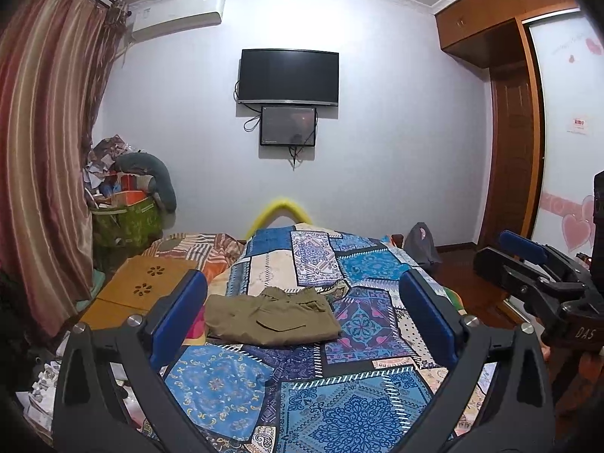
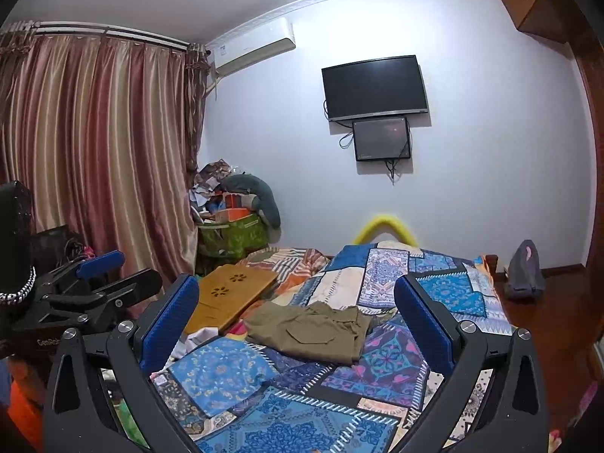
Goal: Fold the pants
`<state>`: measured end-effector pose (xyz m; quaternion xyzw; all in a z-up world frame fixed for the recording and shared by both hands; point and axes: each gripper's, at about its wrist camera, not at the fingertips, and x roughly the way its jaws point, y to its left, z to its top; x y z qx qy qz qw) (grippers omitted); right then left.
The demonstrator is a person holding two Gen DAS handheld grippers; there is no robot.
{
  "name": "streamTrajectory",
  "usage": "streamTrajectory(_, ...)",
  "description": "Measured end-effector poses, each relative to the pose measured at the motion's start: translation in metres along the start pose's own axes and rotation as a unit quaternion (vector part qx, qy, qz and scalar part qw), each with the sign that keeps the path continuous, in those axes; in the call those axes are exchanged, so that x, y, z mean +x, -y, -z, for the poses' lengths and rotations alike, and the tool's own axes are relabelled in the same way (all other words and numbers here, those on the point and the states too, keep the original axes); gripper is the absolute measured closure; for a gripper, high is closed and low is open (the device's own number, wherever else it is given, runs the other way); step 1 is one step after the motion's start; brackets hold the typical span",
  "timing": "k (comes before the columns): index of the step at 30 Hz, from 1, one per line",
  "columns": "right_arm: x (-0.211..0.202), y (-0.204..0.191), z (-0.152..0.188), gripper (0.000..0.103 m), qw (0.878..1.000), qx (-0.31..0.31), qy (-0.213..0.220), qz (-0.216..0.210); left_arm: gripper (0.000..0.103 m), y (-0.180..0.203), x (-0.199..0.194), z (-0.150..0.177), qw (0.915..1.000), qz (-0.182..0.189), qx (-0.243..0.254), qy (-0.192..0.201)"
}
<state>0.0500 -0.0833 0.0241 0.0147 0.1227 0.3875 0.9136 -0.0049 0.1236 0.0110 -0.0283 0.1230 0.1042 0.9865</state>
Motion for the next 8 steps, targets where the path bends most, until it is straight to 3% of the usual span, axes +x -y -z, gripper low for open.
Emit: streamTrajectory(8,0.0035,0.0026,0.0012,0.000,1.000,0.004,-0.003,0.003,0.000,0.0012,0.0030,0.0011,1.0000,0.002,0.003,-0.003)
